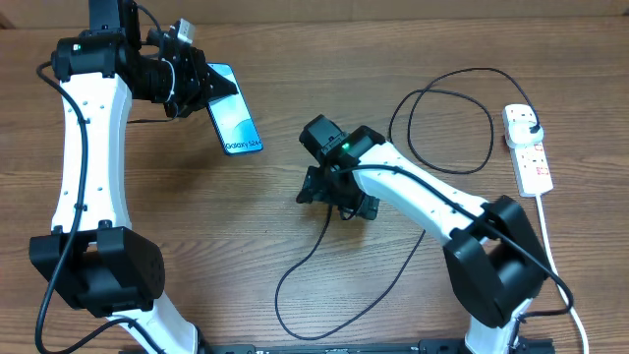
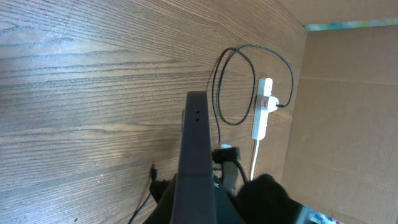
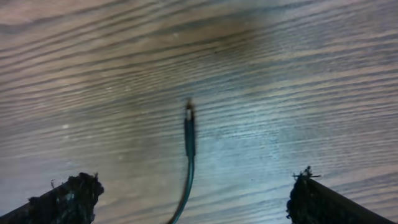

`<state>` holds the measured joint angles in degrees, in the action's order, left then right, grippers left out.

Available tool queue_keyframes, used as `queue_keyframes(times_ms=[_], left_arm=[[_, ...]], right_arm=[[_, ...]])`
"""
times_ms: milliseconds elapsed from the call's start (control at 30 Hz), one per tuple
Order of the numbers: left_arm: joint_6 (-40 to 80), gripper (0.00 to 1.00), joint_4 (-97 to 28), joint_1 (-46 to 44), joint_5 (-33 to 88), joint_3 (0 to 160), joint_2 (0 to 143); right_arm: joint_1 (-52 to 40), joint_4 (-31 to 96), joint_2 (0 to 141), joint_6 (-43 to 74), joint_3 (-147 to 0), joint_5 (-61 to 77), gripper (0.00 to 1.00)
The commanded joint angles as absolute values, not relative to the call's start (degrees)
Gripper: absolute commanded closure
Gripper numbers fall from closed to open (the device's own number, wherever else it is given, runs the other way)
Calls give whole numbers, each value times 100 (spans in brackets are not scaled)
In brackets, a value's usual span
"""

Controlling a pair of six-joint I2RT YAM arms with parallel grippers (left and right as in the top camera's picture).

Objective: Plug charger to phone and switch on socket
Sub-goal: 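Move the right gripper down over the cable's USB-C end, then close the right gripper on the cable's USB-C plug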

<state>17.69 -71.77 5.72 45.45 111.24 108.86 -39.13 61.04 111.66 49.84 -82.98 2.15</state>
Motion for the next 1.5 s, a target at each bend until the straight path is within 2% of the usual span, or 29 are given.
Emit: queue_keyframes(times_ms=[0,500,1000,1267,1467], left_arm=[[1621,96,-7155,633,4762,11170,10866],[1579,96,-7133,646,4762,11170,10866],[1557,96,-7157,646,4764,11170,10866],[1535,95,-7157,646,4764,11170,10866],[1535,96,-7157,646,4764,11170,10866]], right_arm=[[-3927,6080,11393,5100,-8396,91,4],[-4066,5961,11625,5103,-8379,91,11],[-4403,5850,11797,5277,-8353,-248,12],[-4403,5791,11920,5277,-8355,-233,23],[-4397,5736,11944,5339,-8353,-259,27]])
